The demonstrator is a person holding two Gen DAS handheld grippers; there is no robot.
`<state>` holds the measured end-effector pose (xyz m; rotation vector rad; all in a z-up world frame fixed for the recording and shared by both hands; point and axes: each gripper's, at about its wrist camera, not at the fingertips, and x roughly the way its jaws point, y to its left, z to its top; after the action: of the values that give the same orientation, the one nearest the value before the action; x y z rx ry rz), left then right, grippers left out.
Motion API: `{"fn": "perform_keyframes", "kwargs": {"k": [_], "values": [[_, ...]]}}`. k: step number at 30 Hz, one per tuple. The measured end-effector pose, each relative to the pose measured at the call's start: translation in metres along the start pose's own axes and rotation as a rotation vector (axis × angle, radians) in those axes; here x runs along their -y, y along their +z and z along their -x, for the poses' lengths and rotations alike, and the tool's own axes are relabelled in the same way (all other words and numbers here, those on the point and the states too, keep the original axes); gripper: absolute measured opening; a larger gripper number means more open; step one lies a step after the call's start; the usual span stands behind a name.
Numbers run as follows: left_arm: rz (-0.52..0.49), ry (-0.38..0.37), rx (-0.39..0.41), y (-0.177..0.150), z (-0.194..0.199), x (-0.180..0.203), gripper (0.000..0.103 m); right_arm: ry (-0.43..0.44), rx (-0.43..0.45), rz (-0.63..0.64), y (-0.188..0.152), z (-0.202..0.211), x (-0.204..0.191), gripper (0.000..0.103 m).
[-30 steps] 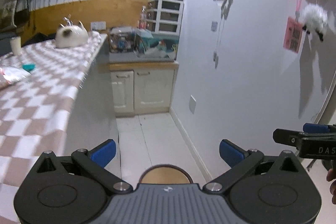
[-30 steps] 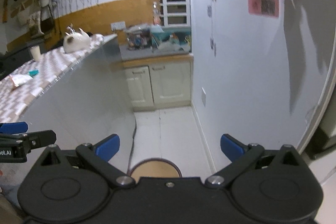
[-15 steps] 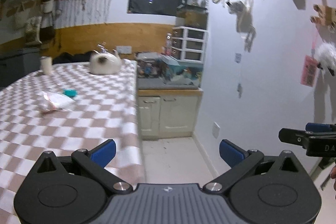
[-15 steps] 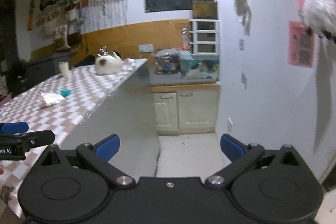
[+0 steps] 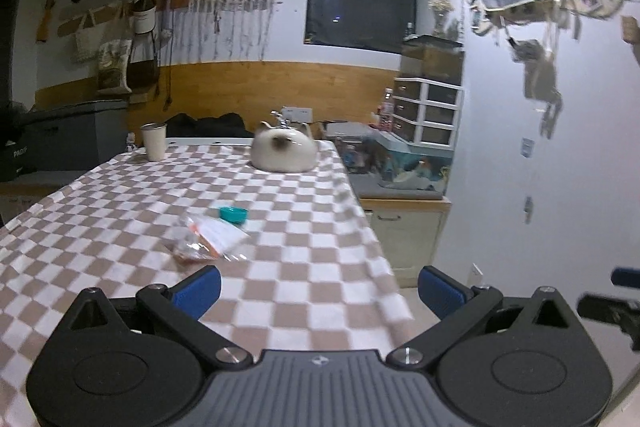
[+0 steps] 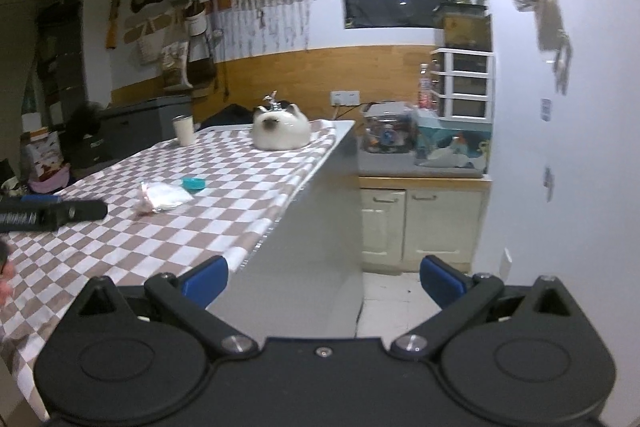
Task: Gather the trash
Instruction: 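Grasp the clear plastic bag with the left tool while the right tool grasps the teal bottle cap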
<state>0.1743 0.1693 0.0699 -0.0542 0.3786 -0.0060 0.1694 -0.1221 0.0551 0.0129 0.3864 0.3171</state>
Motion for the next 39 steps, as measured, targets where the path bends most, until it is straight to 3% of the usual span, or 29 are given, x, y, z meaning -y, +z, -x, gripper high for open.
{"fn": "perform_keyframes", "kwargs": {"k": [10,18,34,39], "values": [[0.046,0.039,-0.038,0.039,-0.073,-0.063,0.103,0.039,-0.02,-0.005,0.024,-0.045,-0.027,0.103],[0.183,0.042,-0.094,0.047,-0.144,-0.108,0.103,0.096,-0.018,0.029,0.062,-0.093,-0.043,0.103],[0.514,-0.229,-0.062,0.01,-0.195,-0.17,0.103,0.172,-0.09,0.149,0.129,-0.2,-0.097,0.103],[0.558,-0.298,-0.05,0.004,-0.198,-0.174,0.103,0.228,-0.116,0.069,0.149,-0.245,-0.113,0.1]]}}
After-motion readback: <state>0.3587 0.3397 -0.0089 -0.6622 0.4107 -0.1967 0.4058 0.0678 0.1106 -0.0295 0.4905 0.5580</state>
